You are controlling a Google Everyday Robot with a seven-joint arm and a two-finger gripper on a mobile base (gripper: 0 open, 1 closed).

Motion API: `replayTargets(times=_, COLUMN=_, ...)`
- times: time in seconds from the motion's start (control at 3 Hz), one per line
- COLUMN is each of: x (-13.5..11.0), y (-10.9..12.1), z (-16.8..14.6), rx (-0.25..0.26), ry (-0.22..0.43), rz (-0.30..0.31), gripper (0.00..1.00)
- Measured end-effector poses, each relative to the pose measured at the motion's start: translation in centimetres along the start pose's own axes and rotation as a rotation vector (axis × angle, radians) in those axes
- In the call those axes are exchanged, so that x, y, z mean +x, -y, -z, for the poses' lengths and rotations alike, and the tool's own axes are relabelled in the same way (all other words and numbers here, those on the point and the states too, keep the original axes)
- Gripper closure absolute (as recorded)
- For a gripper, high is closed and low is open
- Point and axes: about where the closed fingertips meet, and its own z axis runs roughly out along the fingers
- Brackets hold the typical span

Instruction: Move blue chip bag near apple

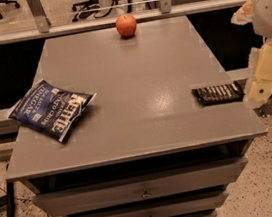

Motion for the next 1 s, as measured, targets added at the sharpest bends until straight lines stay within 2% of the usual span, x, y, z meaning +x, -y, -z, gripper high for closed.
replayTargets(times=0.33, x=-4.1, y=0.4, z=-3.5, rx=-0.061, ry=0.147, rz=-0.028, gripper=0.0)
replayTargets(times=0.67, x=-12.7, y=0.3, z=-7.3, rx=-0.155, ry=0.373, rz=-0.043, gripper=0.0)
replayTargets(times=1.0, x=-21.5, y=-0.3, z=-8.9, rx=-0.228, ry=0.572, rz=-0.054, gripper=0.0)
